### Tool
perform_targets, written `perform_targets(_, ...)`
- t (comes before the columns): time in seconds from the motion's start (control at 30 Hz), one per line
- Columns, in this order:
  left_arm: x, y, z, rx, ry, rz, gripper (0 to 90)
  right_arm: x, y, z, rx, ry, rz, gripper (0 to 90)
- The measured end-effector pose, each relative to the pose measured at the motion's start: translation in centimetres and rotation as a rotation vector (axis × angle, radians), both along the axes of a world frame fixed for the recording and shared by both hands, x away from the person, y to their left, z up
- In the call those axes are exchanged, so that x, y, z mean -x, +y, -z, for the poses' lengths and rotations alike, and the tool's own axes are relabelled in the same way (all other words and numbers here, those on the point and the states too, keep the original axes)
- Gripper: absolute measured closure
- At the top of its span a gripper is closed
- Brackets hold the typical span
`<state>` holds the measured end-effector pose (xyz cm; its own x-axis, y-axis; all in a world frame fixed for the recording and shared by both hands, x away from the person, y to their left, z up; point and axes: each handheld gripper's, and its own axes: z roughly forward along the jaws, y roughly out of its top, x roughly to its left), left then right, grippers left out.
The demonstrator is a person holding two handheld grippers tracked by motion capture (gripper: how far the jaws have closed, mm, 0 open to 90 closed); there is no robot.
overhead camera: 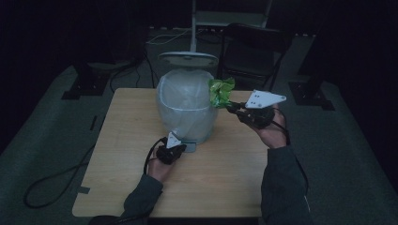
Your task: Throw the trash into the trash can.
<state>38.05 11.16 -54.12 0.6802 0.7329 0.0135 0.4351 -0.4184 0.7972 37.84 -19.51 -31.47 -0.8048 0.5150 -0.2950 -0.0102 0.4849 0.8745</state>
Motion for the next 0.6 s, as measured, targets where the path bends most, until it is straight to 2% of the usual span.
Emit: perform_targets(0.6,0.0,0.0,0.0,0.000,0.001,0.001,90.0,-1.3,1.3,-1.3,-0.041,0.027,-0.016,82.1)
